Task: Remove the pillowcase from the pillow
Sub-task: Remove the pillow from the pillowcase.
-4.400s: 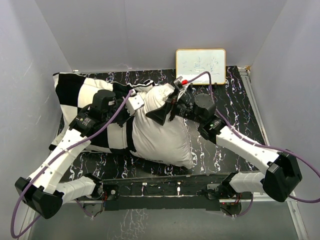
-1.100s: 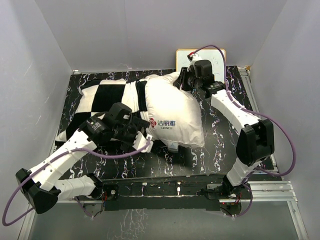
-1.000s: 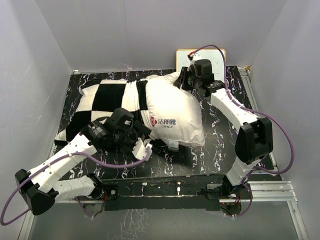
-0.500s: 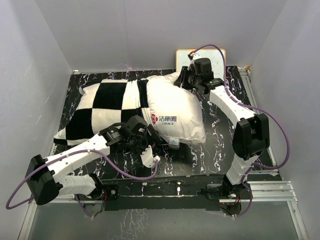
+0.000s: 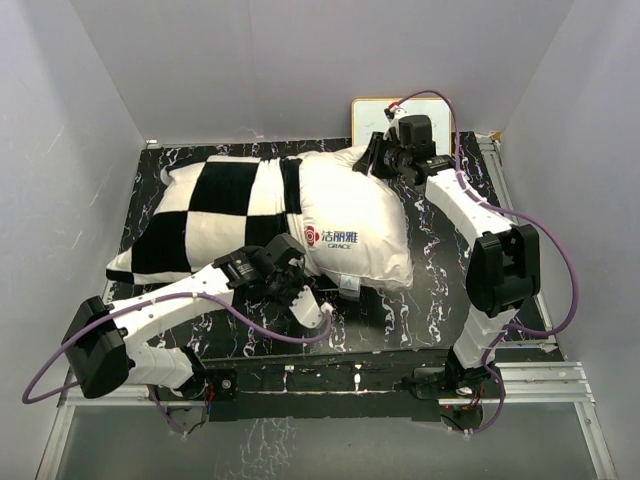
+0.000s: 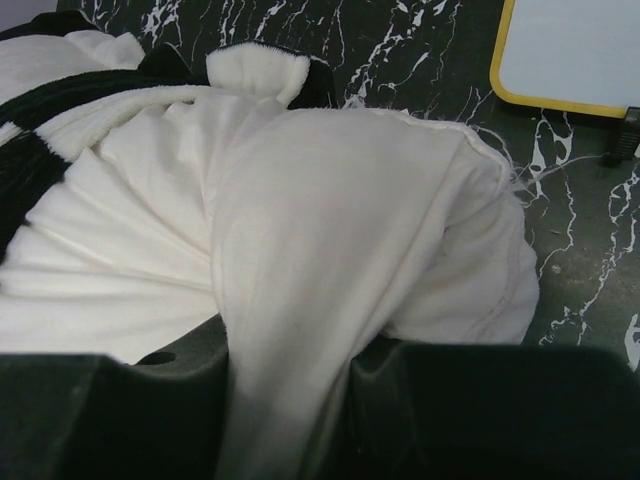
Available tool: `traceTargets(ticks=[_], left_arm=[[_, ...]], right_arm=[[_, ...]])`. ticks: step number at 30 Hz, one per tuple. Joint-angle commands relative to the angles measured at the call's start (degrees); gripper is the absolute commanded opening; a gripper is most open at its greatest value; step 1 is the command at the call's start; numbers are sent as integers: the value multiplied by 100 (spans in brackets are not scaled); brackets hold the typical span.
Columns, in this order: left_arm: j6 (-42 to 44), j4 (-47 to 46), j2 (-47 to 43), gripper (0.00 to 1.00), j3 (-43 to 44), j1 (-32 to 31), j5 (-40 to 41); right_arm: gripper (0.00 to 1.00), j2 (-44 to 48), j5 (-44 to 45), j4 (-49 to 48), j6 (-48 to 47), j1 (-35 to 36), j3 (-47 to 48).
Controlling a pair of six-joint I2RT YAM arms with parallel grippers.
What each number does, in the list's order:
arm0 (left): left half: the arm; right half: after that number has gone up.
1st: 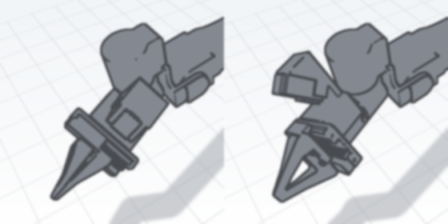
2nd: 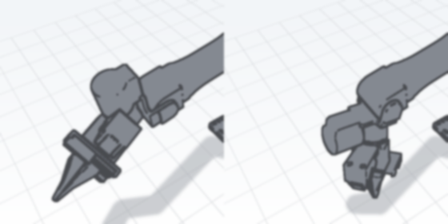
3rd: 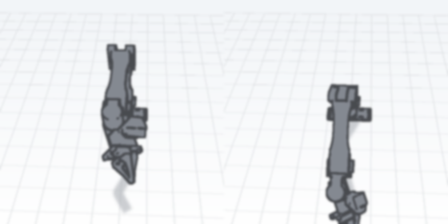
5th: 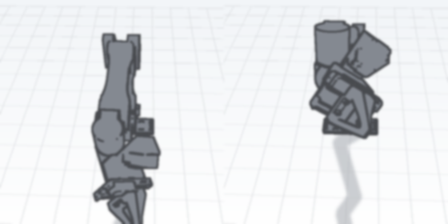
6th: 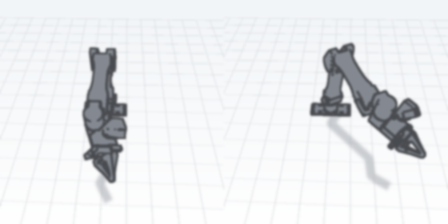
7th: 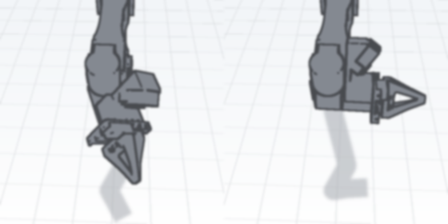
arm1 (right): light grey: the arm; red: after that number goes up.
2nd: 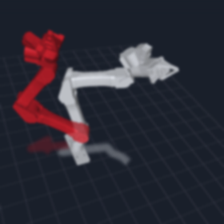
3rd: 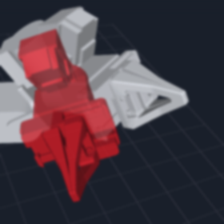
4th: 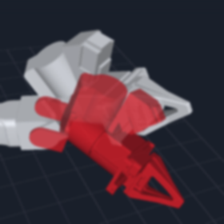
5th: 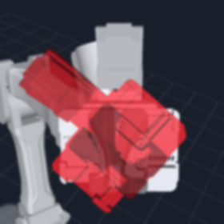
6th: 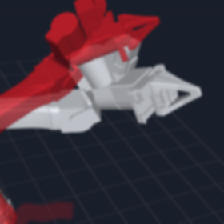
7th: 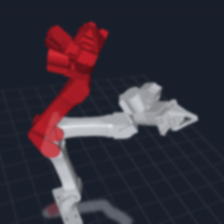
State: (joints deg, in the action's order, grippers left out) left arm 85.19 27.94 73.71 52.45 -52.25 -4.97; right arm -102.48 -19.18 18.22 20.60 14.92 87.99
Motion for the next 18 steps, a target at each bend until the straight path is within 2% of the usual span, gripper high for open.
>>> traceTargets(ticks=[1, 3, 7, 13, 15, 17, 18], left_arm=[[-1057, 917, -188, 8, -93, 72, 419], [-1335, 1196, -226, 0, -104, 224, 467], [-1427, 1651, -447, 0, -255, 878, 383], [-927, 1731, -826, 0, -530, 2490, 12], [-1059, 1586, -920, 20, -427, 2854, -206], [-1673, 1620, -858, 46, 48, 3165, -597], [-2105, 1733, -741, 55, 465, 3319, -857]], right_arm=[[8, -54, 793, -133, -303, -289, 172], [8, -61, 922, -135, -412, -288, 168], [8, -33, 1192, -216, -549, -305, 74], [8, 2, 1245, -328, -639, -323, -153], [8, 91, 1139, -439, -740, -323, -324], [8, 419, 910, -982, -963, -323, -741], [8, 649, 859, -1408, -1002, -323, -1036]])
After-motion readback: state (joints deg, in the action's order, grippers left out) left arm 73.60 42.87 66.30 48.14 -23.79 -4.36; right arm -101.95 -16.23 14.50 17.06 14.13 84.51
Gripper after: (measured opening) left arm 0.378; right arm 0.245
